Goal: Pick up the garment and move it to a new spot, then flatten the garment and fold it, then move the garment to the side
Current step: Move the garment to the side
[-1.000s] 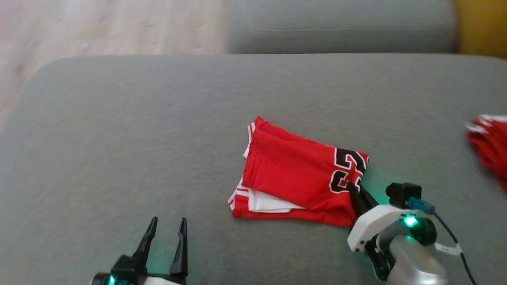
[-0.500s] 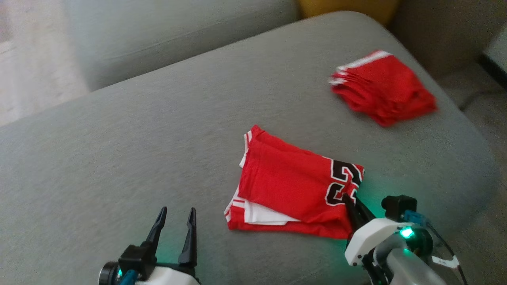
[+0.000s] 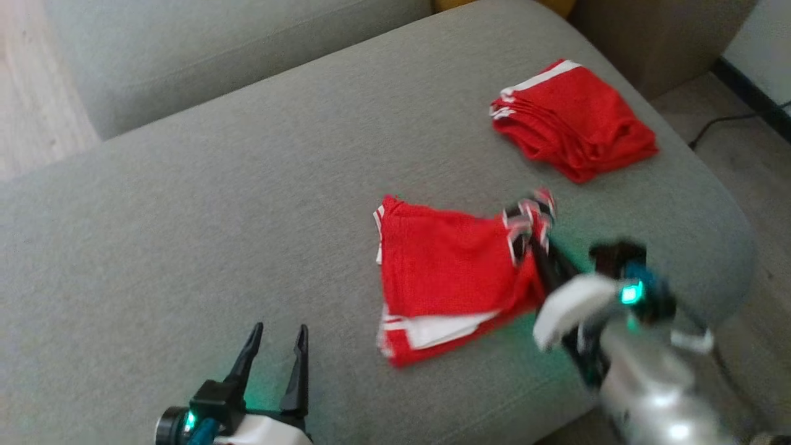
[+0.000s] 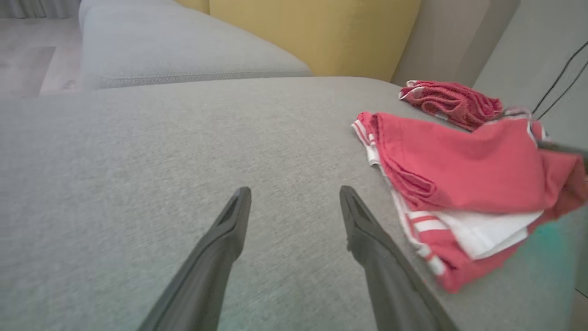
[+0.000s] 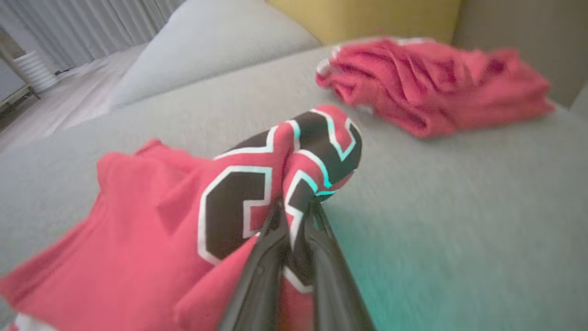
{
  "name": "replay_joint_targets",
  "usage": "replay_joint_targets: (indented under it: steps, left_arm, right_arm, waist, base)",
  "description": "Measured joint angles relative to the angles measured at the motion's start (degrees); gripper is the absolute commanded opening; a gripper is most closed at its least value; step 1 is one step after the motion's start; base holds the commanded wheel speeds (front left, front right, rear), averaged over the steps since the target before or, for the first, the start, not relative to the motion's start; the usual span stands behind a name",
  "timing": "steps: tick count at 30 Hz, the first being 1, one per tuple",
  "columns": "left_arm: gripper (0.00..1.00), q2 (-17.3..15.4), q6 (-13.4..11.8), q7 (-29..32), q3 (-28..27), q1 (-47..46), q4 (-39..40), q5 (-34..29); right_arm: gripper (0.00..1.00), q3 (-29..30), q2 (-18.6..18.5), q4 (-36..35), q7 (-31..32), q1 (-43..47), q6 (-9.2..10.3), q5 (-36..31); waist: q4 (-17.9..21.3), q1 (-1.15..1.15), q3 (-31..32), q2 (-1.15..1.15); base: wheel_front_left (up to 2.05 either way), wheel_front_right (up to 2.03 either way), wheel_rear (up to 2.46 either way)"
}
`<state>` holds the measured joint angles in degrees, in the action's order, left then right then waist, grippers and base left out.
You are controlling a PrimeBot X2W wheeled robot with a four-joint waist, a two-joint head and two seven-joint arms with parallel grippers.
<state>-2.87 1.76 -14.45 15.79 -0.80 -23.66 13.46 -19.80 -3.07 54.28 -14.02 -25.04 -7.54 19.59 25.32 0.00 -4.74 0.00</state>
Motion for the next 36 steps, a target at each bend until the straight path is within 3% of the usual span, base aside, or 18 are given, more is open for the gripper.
replay_joint_targets:
  steps: [8, 13, 16, 17, 18, 23, 25, 28, 33, 36]
  left_arm:
    - [1.00, 0.00, 1.34, 0.00, -2.09, -0.44, -0.29, -3.19]
    - [1.00, 0.00, 1.86, 0.00, -2.79, -2.84, -0.45, -3.98]
    - [1.00, 0.01, 2.04, 0.00, -2.88, -3.75, -0.44, -4.04]
    - [1.00, 0.01, 2.27, 0.00, -2.97, -3.74, -0.46, -4.04]
    - [1.00, 0.01, 2.30, 0.00, -3.11, -3.72, -0.53, -4.22]
    - [1.00, 0.01, 2.29, 0.00, -4.59, -3.72, -0.59, -4.79]
    - [1.00, 0.01, 2.27, 0.00, -4.79, -3.72, -0.56, -4.90]
    - [1.00, 0.01, 1.94, 0.00, -5.16, -3.72, -0.53, -4.90]
    - [1.00, 0.03, 1.15, 0.00, -7.17, -3.63, -0.47, -4.89]
    - [1.00, 0.12, 0.03, 0.00, -8.57, -3.46, -0.32, -4.56]
  right_arm:
    - [0.00, 5.80, -7.72, 4.61, 3.10, -20.14, 0.00, -8.20]
    - [0.00, 16.36, -15.93, 11.66, 4.13, -26.77, 0.00, -14.36]
    - [0.00, 23.20, -19.05, 14.30, 3.92, -28.20, 0.00, -18.14]
    - [0.14, 25.32, -19.50, 14.67, 3.64, -28.37, 0.00, -19.45]
    - [1.00, 27.36, -19.62, 14.77, 3.00, -28.38, 0.00, -20.93]
    - [1.00, 35.15, -17.23, 13.06, 0.64, -28.28, 0.00, -26.37]
    - [1.00, 35.83, -16.33, 12.15, 0.27, -28.24, 0.00, -27.32]
    - [1.00, 36.80, -12.15, 8.70, -0.20, -27.38, 0.00, -29.04]
    - [1.00, 32.51, -4.49, -2.56, -0.35, -19.53, 0.00, -27.94]
    - [1.00, 29.55, -2.45, -8.57, -0.35, -12.66, 0.00, -24.06]
  waist:
    - [-4.30, 0.00, -3.59, 0.00]
    - [-6.98, 0.01, -5.68, 0.00]
    - [-8.49, 0.01, -6.55, 0.00]
    - [-8.88, 0.01, -6.80, 0.00]
    - [-9.20, 0.01, -7.01, 0.00]
    - [-9.74, 0.00, -6.95, 0.00]
    - [-9.80, 0.00, -6.78, 0.00]
    - [-10.14, 0.00, -6.06, 0.00]
    - [-11.09, 0.00, -4.44, 0.00]
    - [-12.28, 0.00, -3.52, 0.00]
  base:
    - [0.00, 0.00, 0.00]
    - [0.00, 0.00, 0.00]
    - [0.00, 0.00, 0.00]
    - [0.00, 0.00, 0.00]
    - [0.00, 0.00, 0.00]
    - [0.00, 0.00, 0.00]
    - [0.00, 0.00, 0.00]
    - [0.00, 0.00, 0.00]
    - [0.00, 0.00, 0.00]
    - [0.00, 0.00, 0.00]
